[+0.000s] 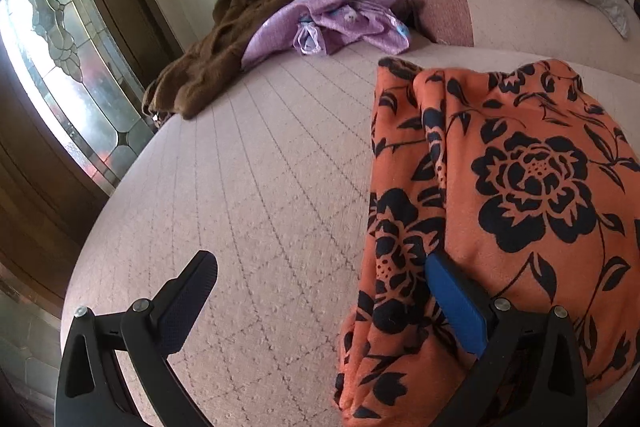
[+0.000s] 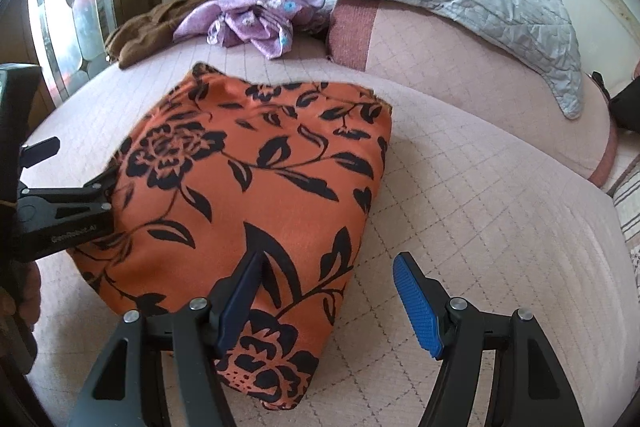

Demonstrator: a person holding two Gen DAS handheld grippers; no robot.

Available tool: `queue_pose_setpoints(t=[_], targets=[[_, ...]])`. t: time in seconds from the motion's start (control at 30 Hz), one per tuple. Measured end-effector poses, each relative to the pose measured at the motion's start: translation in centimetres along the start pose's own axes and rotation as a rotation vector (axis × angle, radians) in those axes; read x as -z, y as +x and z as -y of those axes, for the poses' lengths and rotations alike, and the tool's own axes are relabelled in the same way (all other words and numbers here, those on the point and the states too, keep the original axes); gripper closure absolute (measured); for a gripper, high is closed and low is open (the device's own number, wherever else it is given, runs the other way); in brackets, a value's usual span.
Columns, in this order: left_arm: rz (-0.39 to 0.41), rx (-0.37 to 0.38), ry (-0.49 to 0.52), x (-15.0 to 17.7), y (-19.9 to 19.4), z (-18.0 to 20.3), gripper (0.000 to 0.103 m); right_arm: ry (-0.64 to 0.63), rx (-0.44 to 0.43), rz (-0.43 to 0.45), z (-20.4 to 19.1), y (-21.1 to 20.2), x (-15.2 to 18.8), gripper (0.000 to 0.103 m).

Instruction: Fold small clothes

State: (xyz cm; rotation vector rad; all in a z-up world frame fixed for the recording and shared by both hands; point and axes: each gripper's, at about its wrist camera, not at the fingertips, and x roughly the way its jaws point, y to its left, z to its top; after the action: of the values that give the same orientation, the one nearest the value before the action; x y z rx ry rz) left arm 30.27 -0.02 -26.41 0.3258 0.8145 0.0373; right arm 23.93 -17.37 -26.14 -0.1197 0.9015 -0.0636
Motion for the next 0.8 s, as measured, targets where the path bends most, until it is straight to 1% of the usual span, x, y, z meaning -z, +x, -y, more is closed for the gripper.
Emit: queue_pose_setpoints(t=[0.07,0.17,0.3,0.33,0.37,0.4,0.47,0.53,0.6,0.67,0.73,0.8], targets=[[0.004,0.005,-0.013,-0.1,-0.3,-0.3,0.0,-0.004,-0.003,-0.017,-0.1,0.7,0.2,0.032],[0.012,0.004,-0.021,-0.2,-0.5,-0.6,0.0,-0.001,-0.009,-0.013,0.1,0.5,0.2,0.032],[0.036,0.021,-0.044,-0.5,-1.0,-1.0,0.0,0.023,-0.009,0.049,0.7,-0.8,-0.2,0.032],[0.041,0.021,-0.046,-0.4,-1.2,-1.0,0.0,0.037,-0.016,0.065,0.9,-1.1,-0.3,0.034],[0.044,0.022,-0.047,-0.5,-1.2,-1.0,0.0,0.056,-0.034,0.088,1.2,-1.4,-0.4,0.042],[0.045,0.023,-0.049,-0.4,-1.2,-1.0,0.0,0.067,-0.05,0.106,1.3,-1.7,-0.6,0.046],[0.043,0.028,-0.056,-0.4,-1.2,-1.1,0.0,0.07,-0.07,0.13,1.2,-2.1,-0.7,0.057],[0.045,0.028,-0.062,-0.4,-1.2,-1.2,0.0,0.075,-0.106,0.151,1.2,-2.3,-0.7,0.064],[0.047,0.026,-0.066,-0.5,-1.2,-1.3,0.0,0.076,-0.149,0.142,0.9,-2.2,-0.7,0.064],[0.046,0.024,-0.067,-0.5,-1.2,-1.3,0.0,0.062,-0.178,0.105,0.4,-1.5,-0.5,0.064],[0.043,0.024,-0.066,-0.4,-1.0,-1.3,0.0,0.05,-0.192,0.037,-0.1,-0.1,0.0,0.064],[0.041,0.023,-0.063,-0.4,-1.0,-1.3,0.0,0.042,-0.185,0.029,-0.3,0.4,0.3,0.064]])
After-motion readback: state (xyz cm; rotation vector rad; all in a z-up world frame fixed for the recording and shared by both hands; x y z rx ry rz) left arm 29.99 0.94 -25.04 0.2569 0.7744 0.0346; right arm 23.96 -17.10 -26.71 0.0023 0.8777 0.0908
